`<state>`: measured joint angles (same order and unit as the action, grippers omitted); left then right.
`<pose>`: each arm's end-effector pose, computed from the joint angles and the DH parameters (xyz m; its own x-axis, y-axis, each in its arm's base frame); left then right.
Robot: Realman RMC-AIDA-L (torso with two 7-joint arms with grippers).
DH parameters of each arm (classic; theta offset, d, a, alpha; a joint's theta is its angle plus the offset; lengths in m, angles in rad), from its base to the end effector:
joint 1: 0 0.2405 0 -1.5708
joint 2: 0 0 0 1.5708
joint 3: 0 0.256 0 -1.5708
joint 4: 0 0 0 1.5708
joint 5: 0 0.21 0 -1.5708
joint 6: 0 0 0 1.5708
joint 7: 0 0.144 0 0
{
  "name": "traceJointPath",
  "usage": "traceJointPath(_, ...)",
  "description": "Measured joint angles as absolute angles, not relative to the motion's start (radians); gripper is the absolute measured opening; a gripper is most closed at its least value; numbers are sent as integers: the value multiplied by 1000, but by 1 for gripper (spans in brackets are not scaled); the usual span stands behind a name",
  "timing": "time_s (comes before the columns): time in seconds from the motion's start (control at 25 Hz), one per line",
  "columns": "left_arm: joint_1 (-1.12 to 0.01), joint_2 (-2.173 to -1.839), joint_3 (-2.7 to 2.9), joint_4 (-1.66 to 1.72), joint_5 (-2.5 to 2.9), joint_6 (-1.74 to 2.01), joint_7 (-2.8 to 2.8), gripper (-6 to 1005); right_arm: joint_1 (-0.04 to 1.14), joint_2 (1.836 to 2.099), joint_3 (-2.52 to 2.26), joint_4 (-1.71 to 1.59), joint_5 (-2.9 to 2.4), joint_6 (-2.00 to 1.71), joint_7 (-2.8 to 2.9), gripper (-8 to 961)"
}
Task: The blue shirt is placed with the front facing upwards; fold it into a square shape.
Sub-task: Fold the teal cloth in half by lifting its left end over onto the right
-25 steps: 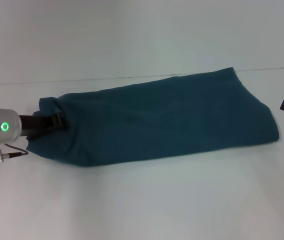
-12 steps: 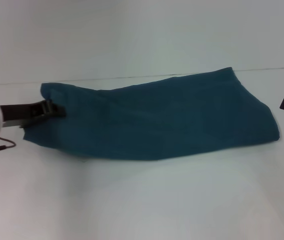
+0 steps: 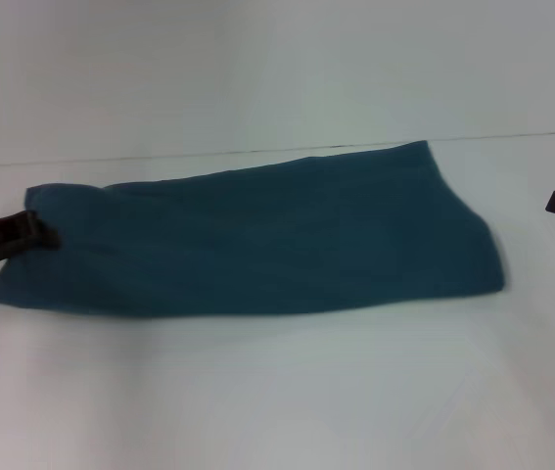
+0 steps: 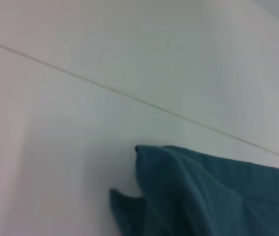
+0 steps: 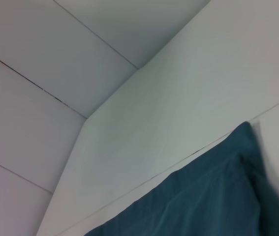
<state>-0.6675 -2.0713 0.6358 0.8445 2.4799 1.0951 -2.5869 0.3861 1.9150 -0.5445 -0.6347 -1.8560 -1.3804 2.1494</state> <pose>-0.2890 0.4136 0.0508 0.1697 0.7908 0.5881 0.9681 -0.0221 -0.2497 0.3526 0.3294 0.1030 0.0478 -0.6592 -0.7504 -0.9809 -0.1726 0.0892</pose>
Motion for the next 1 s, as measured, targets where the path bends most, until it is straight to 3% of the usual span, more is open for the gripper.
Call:
traceJointPath(0.84, -675, -2056, 555, 883, 2722, 1063, -2683, 41, 385, 1912, -550, -621, -1857, -1379, 2152, 795)
traceJointPath(1.0, -681, -2067, 564, 945, 2715, 1132, -2691, 41, 386, 1911, -551, -621, -1858, -1374, 2152, 795)
